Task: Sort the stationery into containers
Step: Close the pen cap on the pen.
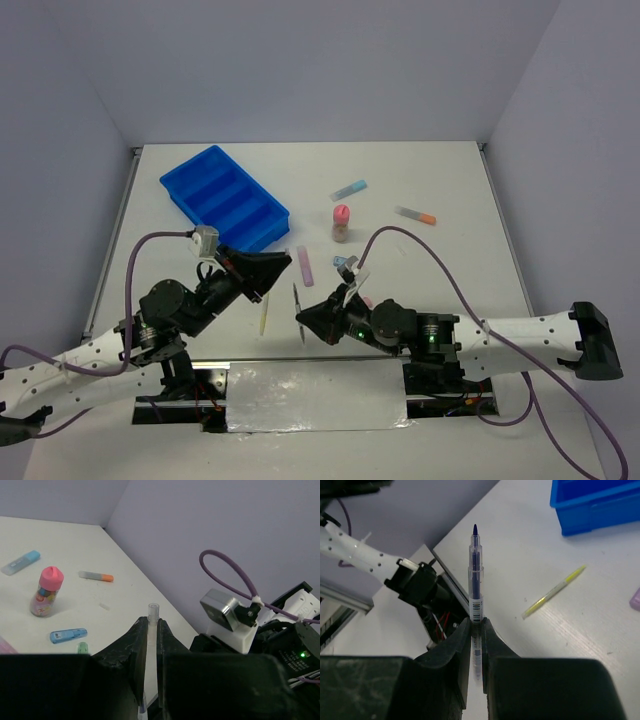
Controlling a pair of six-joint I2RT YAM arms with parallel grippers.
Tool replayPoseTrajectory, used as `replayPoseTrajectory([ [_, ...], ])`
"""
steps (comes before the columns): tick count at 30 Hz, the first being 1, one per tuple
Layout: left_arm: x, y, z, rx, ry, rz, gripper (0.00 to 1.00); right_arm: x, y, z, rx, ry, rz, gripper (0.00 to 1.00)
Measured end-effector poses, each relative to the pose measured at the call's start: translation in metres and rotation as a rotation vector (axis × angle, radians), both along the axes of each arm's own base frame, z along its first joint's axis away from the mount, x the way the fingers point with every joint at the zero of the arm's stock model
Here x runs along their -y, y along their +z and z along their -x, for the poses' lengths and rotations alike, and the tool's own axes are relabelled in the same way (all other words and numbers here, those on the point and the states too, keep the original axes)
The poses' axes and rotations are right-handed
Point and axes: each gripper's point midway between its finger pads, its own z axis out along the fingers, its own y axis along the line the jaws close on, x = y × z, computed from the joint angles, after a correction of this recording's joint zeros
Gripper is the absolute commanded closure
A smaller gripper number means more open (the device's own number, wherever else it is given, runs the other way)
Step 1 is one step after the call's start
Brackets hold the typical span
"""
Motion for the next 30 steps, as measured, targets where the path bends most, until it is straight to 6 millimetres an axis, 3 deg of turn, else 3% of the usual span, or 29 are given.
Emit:
replayPoseTrajectory([
  [8,0.006,-0.006,0.005,0.008,-0.042,-0.006,1.00,-0.004,0.032,-0.009,0.051,-0.039,-0.048,1.00],
  [30,0.008,-0.010,0.005,0.006,-0.048,-0.012,1.00,-0.001,0.036,-0.016,0.076,-0.073,-0.033,1.00],
])
